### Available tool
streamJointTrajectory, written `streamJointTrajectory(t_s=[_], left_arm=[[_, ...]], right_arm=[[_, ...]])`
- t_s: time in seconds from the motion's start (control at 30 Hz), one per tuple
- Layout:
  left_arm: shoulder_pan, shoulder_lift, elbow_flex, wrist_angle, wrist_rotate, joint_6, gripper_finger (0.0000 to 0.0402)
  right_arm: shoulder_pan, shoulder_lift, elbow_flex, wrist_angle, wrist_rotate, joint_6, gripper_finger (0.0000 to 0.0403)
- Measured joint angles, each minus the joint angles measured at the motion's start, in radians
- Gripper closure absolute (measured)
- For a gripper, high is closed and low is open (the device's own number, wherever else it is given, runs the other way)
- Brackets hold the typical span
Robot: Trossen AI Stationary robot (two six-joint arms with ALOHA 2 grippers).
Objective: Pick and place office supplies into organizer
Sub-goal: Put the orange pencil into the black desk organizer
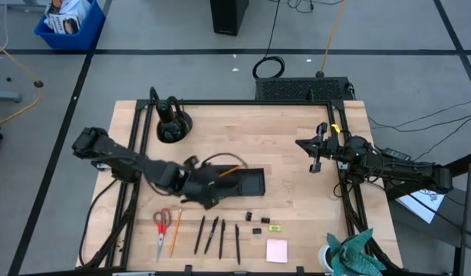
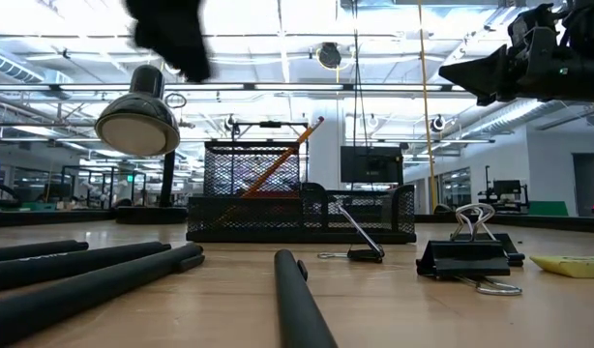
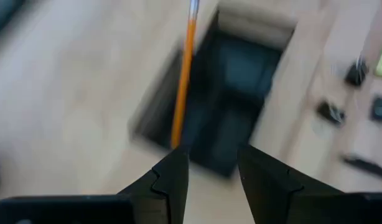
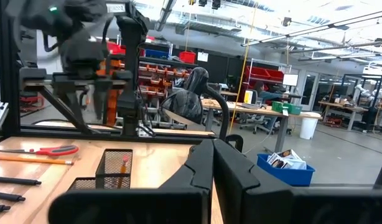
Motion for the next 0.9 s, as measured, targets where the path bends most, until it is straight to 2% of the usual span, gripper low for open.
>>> streamJointTrajectory(t_s=[0.1, 0.23, 0.37, 0.53, 0.63, 0.77, 0.9], left_arm=[[-0.09, -0.004, 0.015, -0.114, 0.079, -0.266, 0.026], [-0.215, 0.0, -0.036, -0.222, 0.153, -0.625, 0.0273], [-0.322, 0.0, -0.131, -0.176, 0.163, -0.915, 0.029], [-0.376, -0.001, -0.271, -0.071, 0.124, -1.025, 0.0286], [-0.372, -0.001, -0.367, 0.059, 0.128, -1.068, 0.0274], [-0.363, 0.0, -0.465, 0.274, 0.149, -1.067, 0.0261], [-0.363, 0.0, -0.503, 0.319, 0.153, -1.073, 0.0251]], right_arm=[[0.0, 0.0, 0.0, -0.001, 0.0, 0.0, 0.0399], [0.0, 0.0, 0.0, 0.0, 0.0, 0.0, 0.0399], [0.0, 0.0, 0.0, 0.001, 0.001, -0.007, 0.0399], [0.0, 0.0, 0.0, 0.008, 0.002, -0.025, 0.0399], [0.0, 0.0, 0.0, 0.008, 0.002, -0.026, 0.0399], [0.0, 0.0, 0.0, 0.008, 0.004, -0.037, 0.0399], [0.0, 0.0, 0.0, 0.009, 0.005, -0.037, 0.0399]])
